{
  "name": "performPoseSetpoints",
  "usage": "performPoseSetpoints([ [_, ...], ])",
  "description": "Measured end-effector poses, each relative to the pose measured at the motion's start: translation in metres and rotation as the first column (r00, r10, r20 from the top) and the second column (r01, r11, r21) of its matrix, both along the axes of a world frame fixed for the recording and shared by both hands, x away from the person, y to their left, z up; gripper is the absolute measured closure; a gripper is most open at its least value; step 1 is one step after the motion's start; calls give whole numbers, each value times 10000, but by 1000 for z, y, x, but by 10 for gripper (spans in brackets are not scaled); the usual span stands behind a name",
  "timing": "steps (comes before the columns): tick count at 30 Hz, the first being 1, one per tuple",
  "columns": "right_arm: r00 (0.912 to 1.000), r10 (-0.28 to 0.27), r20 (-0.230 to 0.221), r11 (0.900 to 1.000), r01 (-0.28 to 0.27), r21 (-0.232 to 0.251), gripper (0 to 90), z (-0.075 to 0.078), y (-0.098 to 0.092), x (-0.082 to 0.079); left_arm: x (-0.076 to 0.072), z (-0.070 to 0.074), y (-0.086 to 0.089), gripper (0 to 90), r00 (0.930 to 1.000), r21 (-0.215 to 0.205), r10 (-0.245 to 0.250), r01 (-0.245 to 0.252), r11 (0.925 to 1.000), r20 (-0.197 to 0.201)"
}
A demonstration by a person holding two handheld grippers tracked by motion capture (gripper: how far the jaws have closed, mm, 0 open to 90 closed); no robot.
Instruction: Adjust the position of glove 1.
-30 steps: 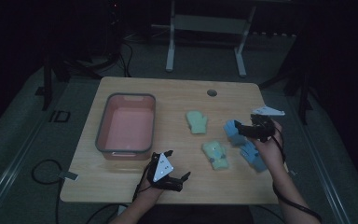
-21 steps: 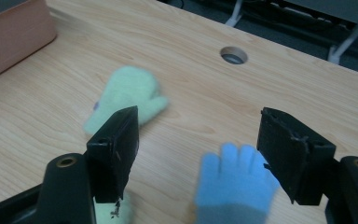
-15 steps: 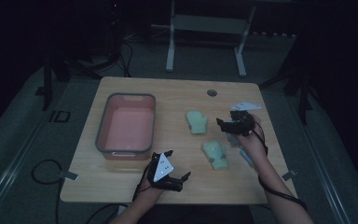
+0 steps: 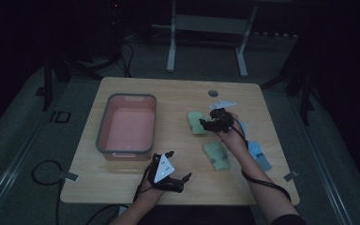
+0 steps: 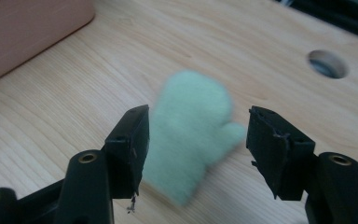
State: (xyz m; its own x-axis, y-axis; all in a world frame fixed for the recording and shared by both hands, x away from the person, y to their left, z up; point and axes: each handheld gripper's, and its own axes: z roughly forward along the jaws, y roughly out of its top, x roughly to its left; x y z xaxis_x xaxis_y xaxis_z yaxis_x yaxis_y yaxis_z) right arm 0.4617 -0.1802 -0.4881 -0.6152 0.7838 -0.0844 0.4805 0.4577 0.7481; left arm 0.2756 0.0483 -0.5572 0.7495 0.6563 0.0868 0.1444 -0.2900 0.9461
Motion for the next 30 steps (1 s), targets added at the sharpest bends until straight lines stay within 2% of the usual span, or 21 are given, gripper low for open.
performPoseSetpoints([
  [9,9992,-226,-337,9992,214,-350,424,-18,21,23,0,0,0,17,10000,-32,-10,10,10000,2],
  [14,9965,-406,-735,9992,403,-60,434,-25,25,34,-1,0,0,17,10000,-38,-2,2,10000,30],
  [21,9956,-519,-783,9981,490,-380,433,-35,33,44,-1,0,0,17,10000,-34,14,-14,10000,62],
  [27,9913,-737,-1090,9959,675,-595,434,-46,34,54,-1,0,0,17,10000,-44,31,-31,10000,71],
  [30,9912,-755,-1084,9948,674,-769,444,-50,34,55,-1,0,0,17,10000,-49,47,-46,10000,80],
])
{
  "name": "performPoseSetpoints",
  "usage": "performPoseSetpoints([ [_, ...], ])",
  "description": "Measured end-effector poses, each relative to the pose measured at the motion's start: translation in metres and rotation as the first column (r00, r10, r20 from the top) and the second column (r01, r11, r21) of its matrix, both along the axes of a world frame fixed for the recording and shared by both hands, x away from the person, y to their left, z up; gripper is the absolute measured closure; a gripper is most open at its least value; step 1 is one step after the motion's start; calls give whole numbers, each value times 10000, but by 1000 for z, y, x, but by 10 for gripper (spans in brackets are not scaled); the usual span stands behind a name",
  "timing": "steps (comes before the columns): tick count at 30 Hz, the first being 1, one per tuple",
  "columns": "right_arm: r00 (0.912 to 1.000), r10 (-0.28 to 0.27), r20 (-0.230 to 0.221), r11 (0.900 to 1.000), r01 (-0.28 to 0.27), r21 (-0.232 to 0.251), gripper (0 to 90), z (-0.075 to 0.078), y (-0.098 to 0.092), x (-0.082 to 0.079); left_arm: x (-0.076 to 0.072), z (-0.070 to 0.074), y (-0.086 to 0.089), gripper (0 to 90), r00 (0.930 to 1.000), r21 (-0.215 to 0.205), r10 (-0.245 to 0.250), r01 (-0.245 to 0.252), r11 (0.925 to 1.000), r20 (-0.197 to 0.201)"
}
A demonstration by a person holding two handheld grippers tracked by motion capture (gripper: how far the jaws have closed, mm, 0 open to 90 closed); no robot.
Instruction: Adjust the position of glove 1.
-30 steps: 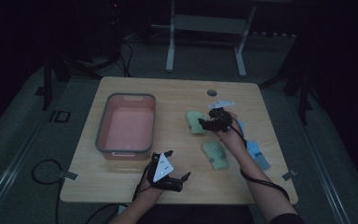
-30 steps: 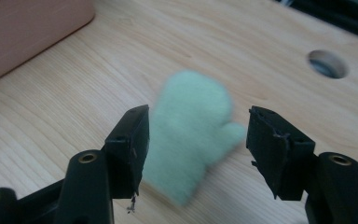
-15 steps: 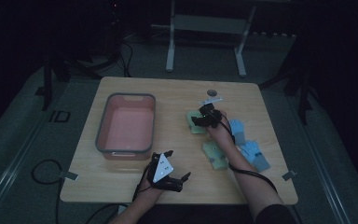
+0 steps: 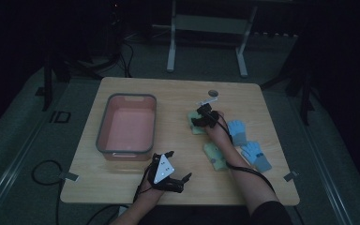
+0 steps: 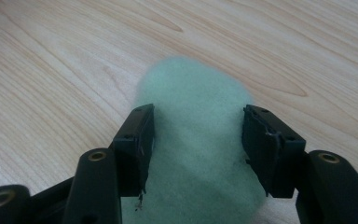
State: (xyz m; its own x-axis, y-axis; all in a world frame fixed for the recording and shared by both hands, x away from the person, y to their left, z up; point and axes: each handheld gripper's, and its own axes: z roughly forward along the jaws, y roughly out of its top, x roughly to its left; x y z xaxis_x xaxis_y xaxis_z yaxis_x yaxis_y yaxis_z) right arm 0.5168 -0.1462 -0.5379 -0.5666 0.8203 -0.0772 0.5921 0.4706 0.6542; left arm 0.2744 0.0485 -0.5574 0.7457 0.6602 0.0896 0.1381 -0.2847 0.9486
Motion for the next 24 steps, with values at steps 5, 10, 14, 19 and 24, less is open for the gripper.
performPoseSetpoints([
  [5,10000,-35,-41,9999,36,156,518,-2,-1,-1,0,0,0,17,10000,-23,14,-15,10000,-13],
  [10,9999,29,145,9999,-31,102,780,-4,3,-5,0,0,0,17,10000,-36,29,-29,10000,-38],
  [14,9996,-279,100,9995,278,116,831,1,6,-8,0,0,0,17,10000,-72,42,-42,10000,-36],
  [19,9983,-494,297,9973,477,563,836,22,1,-22,0,0,1,17,10000,-65,60,-60,10000,-30],
  [24,9976,-559,419,9945,519,909,836,51,-4,-46,0,0,1,17,9999,-108,90,-90,9999,-63],
])
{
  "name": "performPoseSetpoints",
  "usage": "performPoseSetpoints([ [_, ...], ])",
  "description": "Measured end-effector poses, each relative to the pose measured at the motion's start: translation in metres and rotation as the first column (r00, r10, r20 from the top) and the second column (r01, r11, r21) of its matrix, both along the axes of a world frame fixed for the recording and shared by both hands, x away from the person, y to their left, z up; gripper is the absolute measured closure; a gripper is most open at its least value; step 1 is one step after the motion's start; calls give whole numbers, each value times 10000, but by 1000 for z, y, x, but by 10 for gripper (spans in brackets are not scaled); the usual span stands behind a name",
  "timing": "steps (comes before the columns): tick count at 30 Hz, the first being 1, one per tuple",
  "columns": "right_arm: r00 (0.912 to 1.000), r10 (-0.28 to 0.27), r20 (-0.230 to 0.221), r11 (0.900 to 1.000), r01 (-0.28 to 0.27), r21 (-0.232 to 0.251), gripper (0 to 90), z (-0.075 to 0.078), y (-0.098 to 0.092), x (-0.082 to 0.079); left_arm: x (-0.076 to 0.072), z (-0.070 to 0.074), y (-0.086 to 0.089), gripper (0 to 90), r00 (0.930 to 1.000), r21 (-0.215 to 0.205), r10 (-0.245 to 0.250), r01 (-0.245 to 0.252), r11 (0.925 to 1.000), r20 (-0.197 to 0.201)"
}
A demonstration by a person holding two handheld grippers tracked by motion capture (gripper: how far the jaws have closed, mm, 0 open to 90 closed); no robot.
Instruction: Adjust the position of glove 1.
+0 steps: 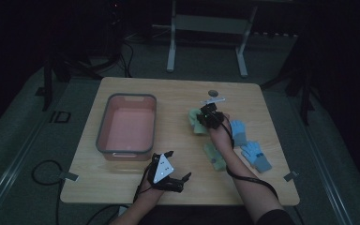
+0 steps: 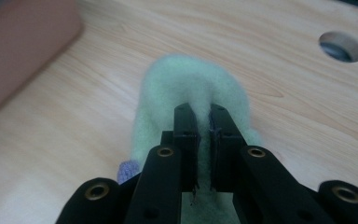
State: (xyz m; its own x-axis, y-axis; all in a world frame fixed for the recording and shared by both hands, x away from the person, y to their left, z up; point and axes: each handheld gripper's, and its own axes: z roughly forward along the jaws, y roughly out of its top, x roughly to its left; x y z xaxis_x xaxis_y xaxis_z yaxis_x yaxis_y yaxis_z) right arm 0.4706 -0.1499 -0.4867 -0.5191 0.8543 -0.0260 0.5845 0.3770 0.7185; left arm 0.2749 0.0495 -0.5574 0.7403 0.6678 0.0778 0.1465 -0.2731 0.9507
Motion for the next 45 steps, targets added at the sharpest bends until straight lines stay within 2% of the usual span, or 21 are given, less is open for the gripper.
performPoseSetpoints([
  [1,10000,-4,56,10000,4,18,836,3,0,-3,0,0,0,17,10000,11,23,-23,10000,20],
  [6,9979,73,650,9999,-79,88,836,27,1,-38,0,0,-1,17,9999,36,99,-99,9999,52],
  [11,9969,69,789,9990,-104,443,836,33,8,-70,-2,0,-1,17,9997,22,182,-182,9998,152],
  [13,9962,38,875,9989,-79,469,836,30,11,-82,-2,0,-1,17,9995,-25,221,-220,9998,216],
  [16,9975,131,699,9987,-165,488,836,23,15,-96,-5,-1,0,16,9986,-51,278,-276,9996,444],
  [17,9978,133,654,9991,-159,381,836,19,17,-102,-5,-1,0,16,9983,-1,278,-278,9996,515],
  [19,9991,123,406,9985,-144,524,836,9,18,-110,-7,-1,0,4,9976,-25,224,-223,9997,651],
  [22,9999,30,119,9987,-36,506,835,-9,19,-119,-8,-1,-1,4,9979,-51,117,-114,9999,645],
  [23,10000,-10,12,9989,10,462,836,-14,20,-121,-7,-1,-1,4,9987,-82,22,-18,10000,501],
  [27,9996,-23,-265,9996,30,267,833,-35,21,-126,-6,-1,0,5,9990,-104,30,-26,9999,445],
  [33,9985,-217,-496,9996,224,142,818,-55,23,-122,-6,-1,-2,5,9990,-5,23,-23,10000,450],
  [41,9989,-428,-180,9991,430,64,811,-58,24,-108,-6,-1,-2,5,9990,39,-17,15,10000,440],
  [45,9994,-230,-256,9996,234,174,736,-55,23,-106,-6,-1,-2,5,9991,18,-26,26,10000,420],
])
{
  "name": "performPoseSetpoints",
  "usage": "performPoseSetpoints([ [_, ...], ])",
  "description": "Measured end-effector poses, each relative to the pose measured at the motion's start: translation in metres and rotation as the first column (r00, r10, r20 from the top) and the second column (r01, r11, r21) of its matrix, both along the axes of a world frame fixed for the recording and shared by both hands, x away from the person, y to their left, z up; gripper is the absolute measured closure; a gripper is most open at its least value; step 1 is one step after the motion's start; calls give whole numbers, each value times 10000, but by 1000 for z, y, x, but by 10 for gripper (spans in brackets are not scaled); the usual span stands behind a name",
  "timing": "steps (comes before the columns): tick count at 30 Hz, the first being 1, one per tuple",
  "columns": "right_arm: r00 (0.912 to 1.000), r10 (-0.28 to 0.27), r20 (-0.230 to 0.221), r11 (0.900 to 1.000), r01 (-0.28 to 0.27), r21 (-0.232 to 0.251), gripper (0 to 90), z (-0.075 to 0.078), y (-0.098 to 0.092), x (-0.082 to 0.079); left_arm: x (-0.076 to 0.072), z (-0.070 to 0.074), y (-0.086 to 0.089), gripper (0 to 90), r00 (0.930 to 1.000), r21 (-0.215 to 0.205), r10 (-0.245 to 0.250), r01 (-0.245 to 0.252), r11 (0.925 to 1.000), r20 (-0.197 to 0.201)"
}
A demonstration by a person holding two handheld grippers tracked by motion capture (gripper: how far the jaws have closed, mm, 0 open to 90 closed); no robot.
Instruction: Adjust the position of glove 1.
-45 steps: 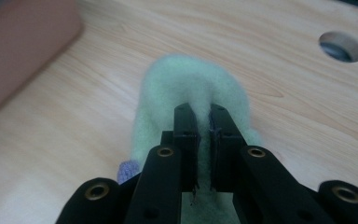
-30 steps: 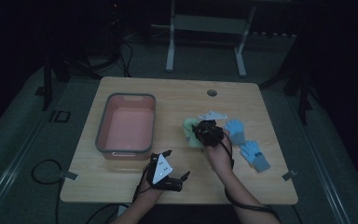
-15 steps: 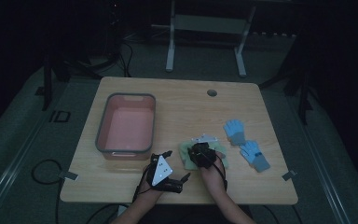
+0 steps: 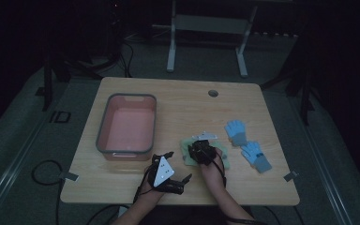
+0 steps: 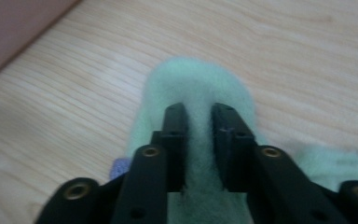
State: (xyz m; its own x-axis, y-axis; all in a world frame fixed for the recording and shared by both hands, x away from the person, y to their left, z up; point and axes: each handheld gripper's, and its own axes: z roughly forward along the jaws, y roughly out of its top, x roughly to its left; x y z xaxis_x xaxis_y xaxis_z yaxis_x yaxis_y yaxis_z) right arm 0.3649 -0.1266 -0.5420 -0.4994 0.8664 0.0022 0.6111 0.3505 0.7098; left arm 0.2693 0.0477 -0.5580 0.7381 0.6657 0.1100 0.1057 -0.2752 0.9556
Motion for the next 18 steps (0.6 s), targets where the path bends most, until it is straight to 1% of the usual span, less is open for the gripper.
performPoseSetpoints([
  [1,9999,156,17,9999,-156,10,727,3,-1,1,0,0,0,5,10000,0,-10,10,10000,-10],
  [2,9991,412,-59,9991,-412,107,692,9,-5,2,0,0,0,5,10000,7,-12,12,10000,-11],
  [4,9972,734,-148,9968,-729,322,651,16,-9,3,0,0,0,5,10000,15,-17,17,10000,-9],
  [6,9950,1003,1,9945,-1002,313,597,24,-15,4,0,0,0,5,10000,19,-33,33,10000,0],
  [9,9931,1135,293,9930,-1144,297,580,36,-28,6,0,0,0,5,10000,21,-45,45,10000,-22],
  [11,9912,1268,377,9914,-1279,282,578,42,-38,8,0,0,0,5,10000,31,-52,53,10000,-24],
  [12,9905,1311,411,9911,-1318,168,577,44,-42,9,0,0,0,5,10000,34,-50,50,10000,-18],
  [14,9880,1478,446,9889,-1484,101,571,48,-52,10,0,0,0,5,10000,33,-5,5,10000,-6],
  [18,9869,1507,571,9886,-1508,-25,571,52,-70,10,0,0,-1,5,10000,54,8,-8,10000,6],
])
